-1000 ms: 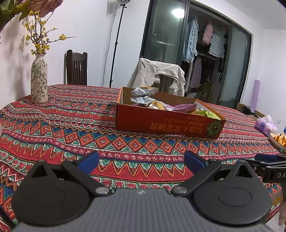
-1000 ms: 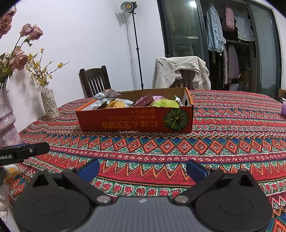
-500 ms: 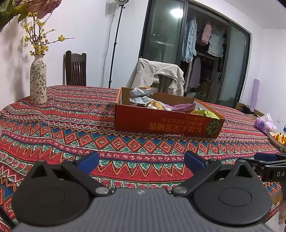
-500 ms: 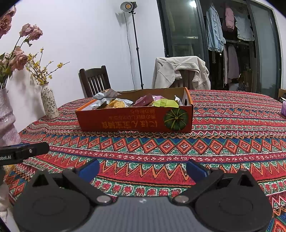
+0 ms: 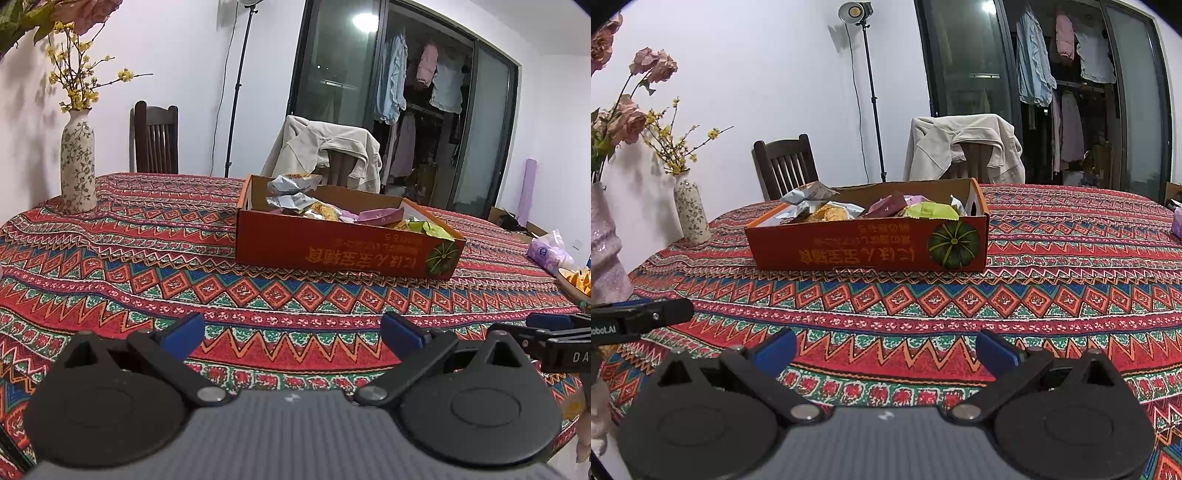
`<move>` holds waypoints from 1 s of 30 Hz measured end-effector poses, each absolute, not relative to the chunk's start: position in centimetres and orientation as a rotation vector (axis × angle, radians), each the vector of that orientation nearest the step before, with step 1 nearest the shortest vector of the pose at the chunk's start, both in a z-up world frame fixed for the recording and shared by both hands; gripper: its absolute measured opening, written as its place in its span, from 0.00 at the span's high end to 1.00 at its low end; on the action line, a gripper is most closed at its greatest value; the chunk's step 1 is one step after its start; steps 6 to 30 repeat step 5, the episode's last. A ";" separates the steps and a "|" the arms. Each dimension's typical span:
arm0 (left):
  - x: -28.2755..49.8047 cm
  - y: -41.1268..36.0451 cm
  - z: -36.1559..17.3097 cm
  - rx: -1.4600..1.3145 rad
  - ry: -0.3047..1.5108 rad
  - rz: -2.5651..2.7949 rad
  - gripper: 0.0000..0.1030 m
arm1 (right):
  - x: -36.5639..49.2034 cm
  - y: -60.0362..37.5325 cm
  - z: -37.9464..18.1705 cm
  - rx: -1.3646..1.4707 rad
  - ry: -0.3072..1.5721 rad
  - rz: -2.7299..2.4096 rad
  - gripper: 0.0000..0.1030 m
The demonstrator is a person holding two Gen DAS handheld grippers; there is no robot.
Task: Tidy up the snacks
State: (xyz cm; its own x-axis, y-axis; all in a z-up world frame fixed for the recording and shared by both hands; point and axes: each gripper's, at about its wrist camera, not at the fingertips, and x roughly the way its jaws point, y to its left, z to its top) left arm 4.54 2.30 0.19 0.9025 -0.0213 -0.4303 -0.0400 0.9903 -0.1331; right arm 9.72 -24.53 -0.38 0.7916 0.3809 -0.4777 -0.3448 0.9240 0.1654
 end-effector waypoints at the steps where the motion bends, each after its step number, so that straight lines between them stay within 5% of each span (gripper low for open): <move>1: 4.5 2.3 0.2 -0.141 0.442 0.010 0.00 | 9.7 -24.5 -0.4 0.071 0.529 0.391 0.00; 30: 4.6 2.4 0.2 -0.145 0.445 0.014 0.00 | 9.8 -24.6 -0.5 0.071 0.531 0.387 0.00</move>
